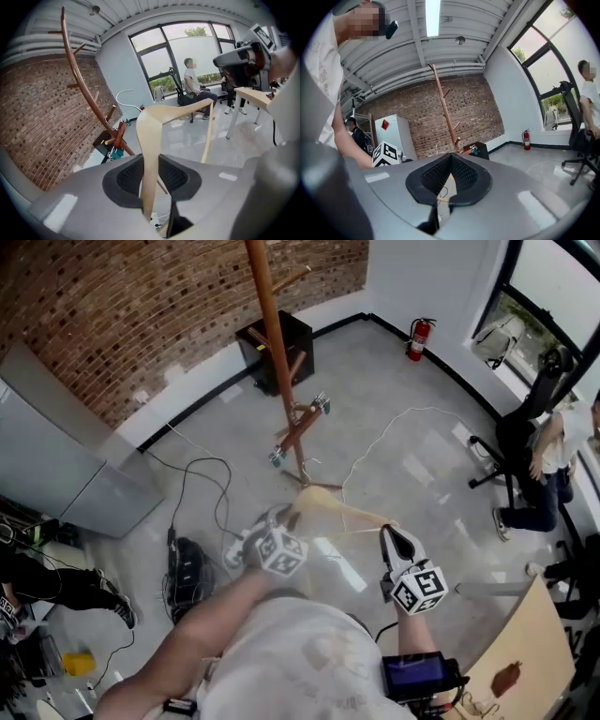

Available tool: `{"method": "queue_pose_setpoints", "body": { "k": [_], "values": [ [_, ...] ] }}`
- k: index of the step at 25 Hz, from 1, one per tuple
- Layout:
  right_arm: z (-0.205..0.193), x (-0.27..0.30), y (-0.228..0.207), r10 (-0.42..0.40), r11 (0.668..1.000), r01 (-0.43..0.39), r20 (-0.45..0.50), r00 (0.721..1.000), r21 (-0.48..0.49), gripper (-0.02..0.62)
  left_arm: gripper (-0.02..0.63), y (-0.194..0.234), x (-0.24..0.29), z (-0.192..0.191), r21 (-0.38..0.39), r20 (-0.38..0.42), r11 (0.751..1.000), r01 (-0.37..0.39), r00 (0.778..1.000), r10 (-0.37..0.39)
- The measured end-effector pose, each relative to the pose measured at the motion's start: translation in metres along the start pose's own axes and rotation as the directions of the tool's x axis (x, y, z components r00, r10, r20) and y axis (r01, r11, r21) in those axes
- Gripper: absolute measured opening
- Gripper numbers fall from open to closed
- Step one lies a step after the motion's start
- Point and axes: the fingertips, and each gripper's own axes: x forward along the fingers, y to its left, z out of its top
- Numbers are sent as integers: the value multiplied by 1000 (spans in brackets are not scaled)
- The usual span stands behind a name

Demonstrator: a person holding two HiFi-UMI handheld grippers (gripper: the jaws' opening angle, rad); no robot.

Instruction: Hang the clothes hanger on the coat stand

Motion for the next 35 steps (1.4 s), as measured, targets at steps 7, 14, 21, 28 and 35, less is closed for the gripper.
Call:
{"method": "queue_pose_setpoints", "body": {
  "k": [7, 14, 21, 28, 35],
  "values": [
    [14, 70, -3, 4, 1000, -5, -10, 1000, -29, 14, 98, 47, 34, 9, -13, 21, 1000, 7, 1000, -7],
    [17, 116, -1, 44, 998, -45, -29, 999, -48, 14, 98, 70, 54, 11, -50, 21, 999, 12, 1000, -11],
    [16, 152, -13, 137, 990, -139, -63, 989, -34, 14, 100, 79, 73, 19, -81, -27, 996, -23, 999, 21],
    [29, 187, -43, 241, 969, -244, -88, 967, -31, 14, 100, 98, 96, 33, -103, -89, 990, -98, 992, 89],
    [40, 217, -72, 337, 939, -342, -113, 935, -28, 14, 100, 106, 124, 43, -122, -162, 978, -168, 976, 147]
  ]
}}
